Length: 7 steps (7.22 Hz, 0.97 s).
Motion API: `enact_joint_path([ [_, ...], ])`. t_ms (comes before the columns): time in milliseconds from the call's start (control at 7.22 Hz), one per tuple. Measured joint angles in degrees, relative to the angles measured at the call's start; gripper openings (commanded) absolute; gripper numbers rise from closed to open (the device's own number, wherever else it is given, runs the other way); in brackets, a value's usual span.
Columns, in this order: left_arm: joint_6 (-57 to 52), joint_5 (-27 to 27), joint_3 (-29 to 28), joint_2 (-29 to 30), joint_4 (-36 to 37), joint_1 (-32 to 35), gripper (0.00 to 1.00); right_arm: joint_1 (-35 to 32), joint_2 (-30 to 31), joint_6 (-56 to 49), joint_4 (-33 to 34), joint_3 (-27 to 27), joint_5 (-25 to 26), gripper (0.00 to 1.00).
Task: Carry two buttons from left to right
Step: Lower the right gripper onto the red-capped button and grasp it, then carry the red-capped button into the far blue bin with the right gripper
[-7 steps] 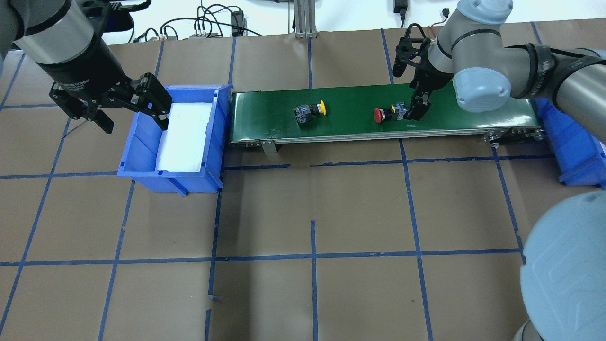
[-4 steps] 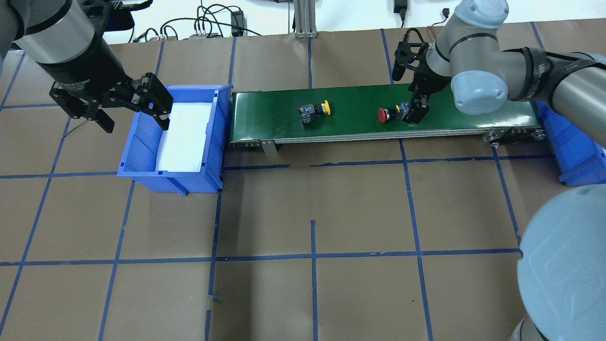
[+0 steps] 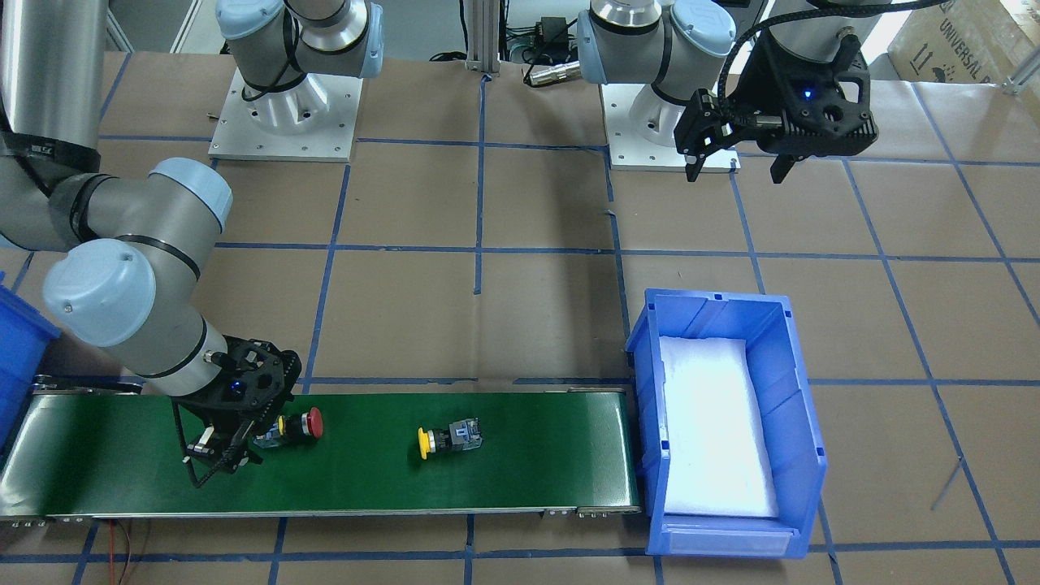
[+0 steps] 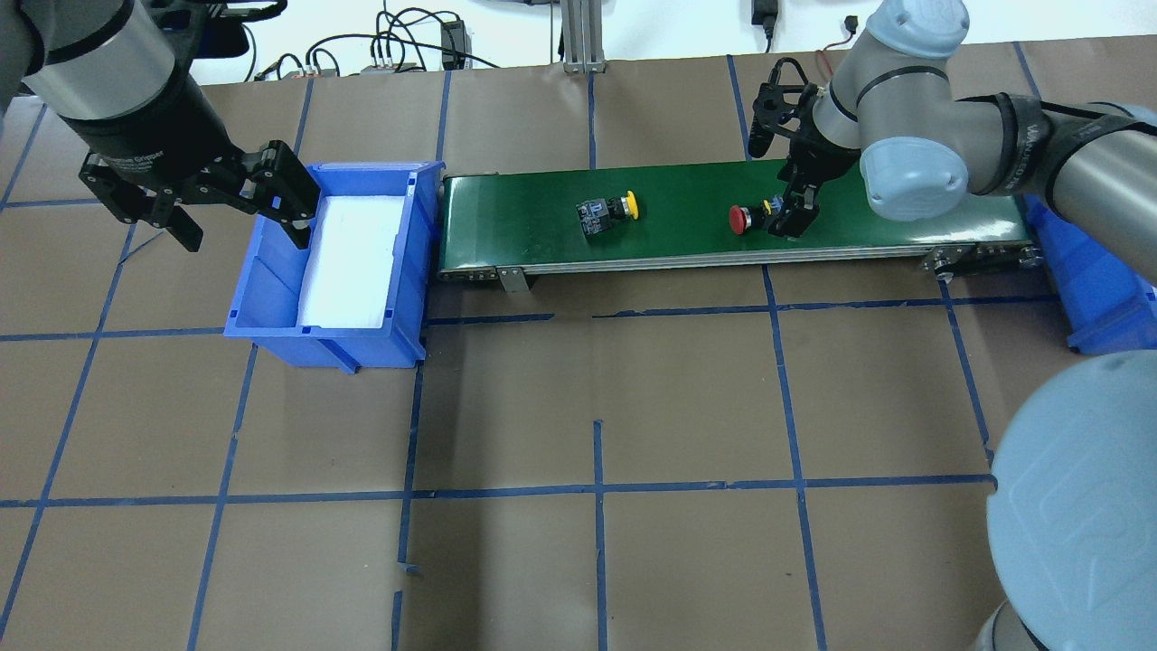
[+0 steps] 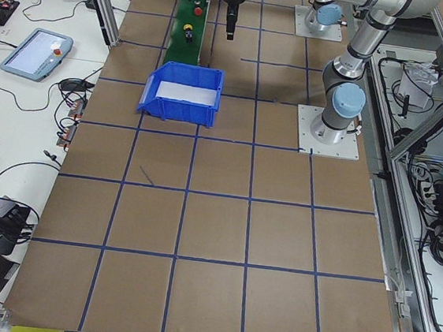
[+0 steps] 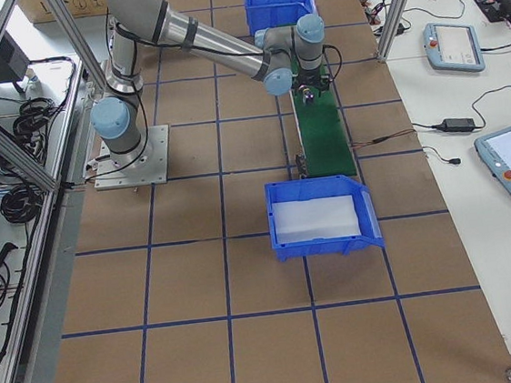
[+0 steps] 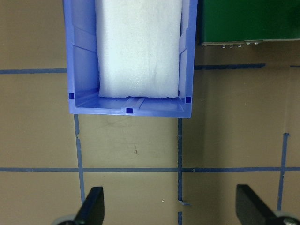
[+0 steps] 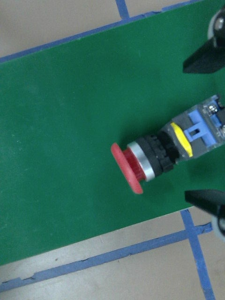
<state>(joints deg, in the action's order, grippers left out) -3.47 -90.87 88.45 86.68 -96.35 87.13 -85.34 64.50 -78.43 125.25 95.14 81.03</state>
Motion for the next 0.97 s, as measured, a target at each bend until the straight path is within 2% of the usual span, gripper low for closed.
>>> enact_joint_path([
  [138, 0.08, 0.32, -0.66, 0.19, -0.14, -0.03, 1.00, 0.00, -0.02, 0.16, -0.05, 0.44, 0.31, 0.33],
  [277, 0.25, 0.54, -1.18, 0.28, -0.37, -0.13, 1.00, 0.02, 0.01, 0.35, -0.10, 0.67, 0.78, 0.04],
  [692, 0.38, 0.77, -1.50, 0.33, -0.49, -0.48, 1.00, 0.14, 0.50, 0.59, -0.35, 0.16, 4.04, 0.01],
  [969, 0.39, 0.86, -1.55, 0.33, -0.43, -0.55, 1.00, 0.93, 1.55, -0.02, -2.16, -2.08, 6.17, 0.01],
])
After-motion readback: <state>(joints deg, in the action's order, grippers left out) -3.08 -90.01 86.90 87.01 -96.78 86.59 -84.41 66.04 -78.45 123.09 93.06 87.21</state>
